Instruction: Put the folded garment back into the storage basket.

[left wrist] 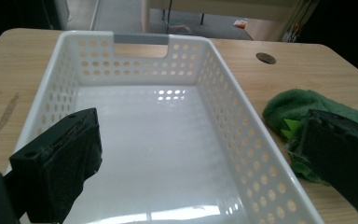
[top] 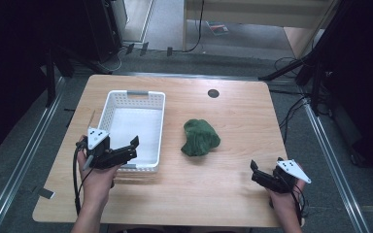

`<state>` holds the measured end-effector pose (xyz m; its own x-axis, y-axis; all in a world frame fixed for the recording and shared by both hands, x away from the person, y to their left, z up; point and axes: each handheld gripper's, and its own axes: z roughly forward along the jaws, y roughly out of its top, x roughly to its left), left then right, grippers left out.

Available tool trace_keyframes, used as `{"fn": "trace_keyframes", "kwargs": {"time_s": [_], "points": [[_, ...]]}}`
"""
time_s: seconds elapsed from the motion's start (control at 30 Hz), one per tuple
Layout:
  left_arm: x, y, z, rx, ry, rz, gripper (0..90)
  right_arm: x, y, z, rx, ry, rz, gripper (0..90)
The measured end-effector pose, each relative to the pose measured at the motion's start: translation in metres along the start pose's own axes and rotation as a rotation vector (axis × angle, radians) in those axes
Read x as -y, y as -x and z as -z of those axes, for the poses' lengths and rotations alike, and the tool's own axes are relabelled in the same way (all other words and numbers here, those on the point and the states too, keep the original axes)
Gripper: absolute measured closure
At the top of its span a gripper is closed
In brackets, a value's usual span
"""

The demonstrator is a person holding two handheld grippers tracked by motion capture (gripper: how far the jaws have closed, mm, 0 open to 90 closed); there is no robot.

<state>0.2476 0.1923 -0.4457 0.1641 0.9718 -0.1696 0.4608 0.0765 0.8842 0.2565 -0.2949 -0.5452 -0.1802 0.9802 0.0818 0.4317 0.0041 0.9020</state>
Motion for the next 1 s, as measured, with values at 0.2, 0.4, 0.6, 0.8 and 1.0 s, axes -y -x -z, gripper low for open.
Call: {"fn": "trace_keyframes", "kwargs": {"time_s": [0.2,0.4,0.6,0.8,1.0], "points": [[-0.005,0.015,-0.009,0.025,-0.006,-0.018,0.2,0.0,0.0,0.0,-0.005,0.001,0.003,0.0],[-0.008,0.035,-0.019,0.068,-0.013,-0.032,0.2,0.0,0.0,-0.001,-0.005,0.0,0.001,0.0],[-0.01,0.053,-0.028,0.101,-0.024,-0.05,0.2,0.0,0.0,0.0,-0.006,-0.002,-0.001,0.0],[-0.012,0.073,-0.038,0.139,-0.031,-0.064,0.1,0.0,0.0,0.0,-0.011,-0.003,-0.003,0.0],[-0.013,0.09,-0.048,0.159,-0.046,-0.074,0.0,0.0,0.001,-0.001,-0.014,-0.005,-0.009,0.0]]}}
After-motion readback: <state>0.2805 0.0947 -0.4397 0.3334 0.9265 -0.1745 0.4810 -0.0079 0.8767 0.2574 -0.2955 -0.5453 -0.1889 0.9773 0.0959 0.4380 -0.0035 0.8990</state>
